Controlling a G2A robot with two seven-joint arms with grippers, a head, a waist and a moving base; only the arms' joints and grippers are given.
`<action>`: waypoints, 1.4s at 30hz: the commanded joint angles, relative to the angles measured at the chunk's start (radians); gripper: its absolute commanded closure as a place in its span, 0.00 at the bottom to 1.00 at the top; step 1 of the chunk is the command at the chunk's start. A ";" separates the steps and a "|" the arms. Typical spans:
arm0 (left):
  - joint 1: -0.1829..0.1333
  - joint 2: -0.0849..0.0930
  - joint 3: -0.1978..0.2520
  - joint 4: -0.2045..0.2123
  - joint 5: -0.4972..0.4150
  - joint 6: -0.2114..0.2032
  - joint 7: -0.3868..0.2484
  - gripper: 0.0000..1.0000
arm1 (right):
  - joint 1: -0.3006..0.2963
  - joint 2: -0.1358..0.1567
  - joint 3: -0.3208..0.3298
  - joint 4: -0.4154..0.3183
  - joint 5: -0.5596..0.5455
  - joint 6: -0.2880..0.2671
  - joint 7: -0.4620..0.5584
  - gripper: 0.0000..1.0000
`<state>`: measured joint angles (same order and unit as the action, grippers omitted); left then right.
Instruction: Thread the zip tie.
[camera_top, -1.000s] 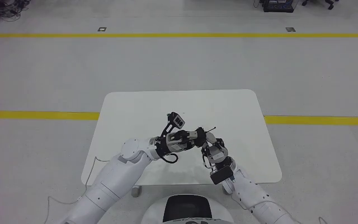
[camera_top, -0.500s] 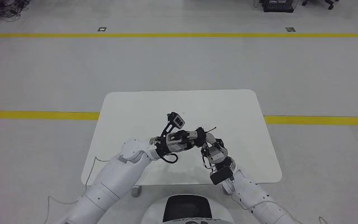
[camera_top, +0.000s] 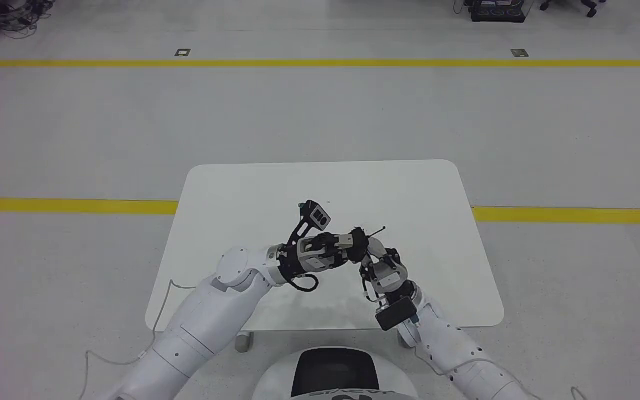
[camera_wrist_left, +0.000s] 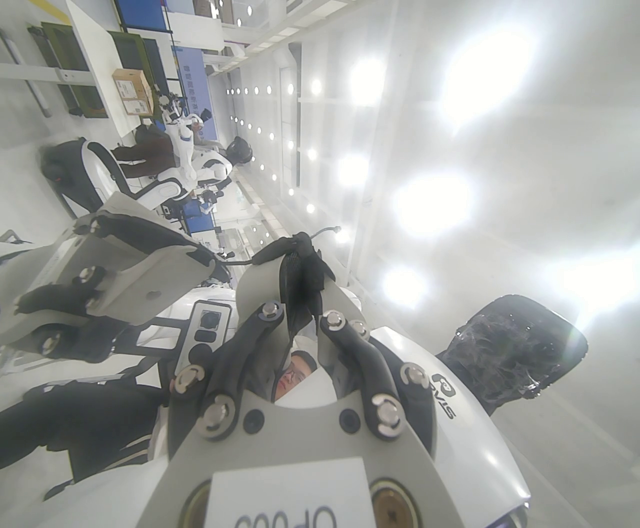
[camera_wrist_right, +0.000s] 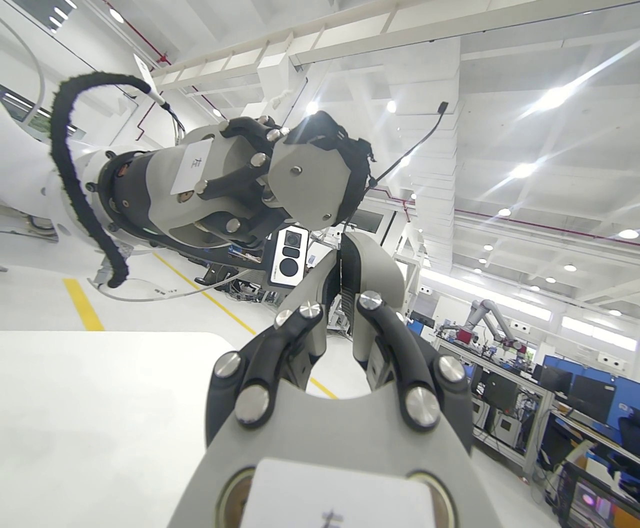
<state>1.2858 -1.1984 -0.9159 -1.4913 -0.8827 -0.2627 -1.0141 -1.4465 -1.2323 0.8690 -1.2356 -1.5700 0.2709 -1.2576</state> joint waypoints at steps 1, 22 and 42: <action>0.000 0.000 0.000 0.000 0.000 0.000 0.000 1.00 | 0.000 0.001 -0.002 -0.001 0.000 0.002 0.001 1.00; 0.000 0.000 0.000 0.000 0.000 0.000 0.000 1.00 | 0.004 0.013 -0.024 0.017 0.000 0.012 0.009 1.00; 0.000 0.000 0.000 0.000 0.000 0.000 0.000 1.00 | 0.024 0.005 -0.047 0.057 0.000 0.001 0.020 1.00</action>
<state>1.2858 -1.1984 -0.9159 -1.4913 -0.8827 -0.2627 -1.0141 -1.4232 -1.2276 0.8232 -1.1800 -1.5700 0.2721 -1.2375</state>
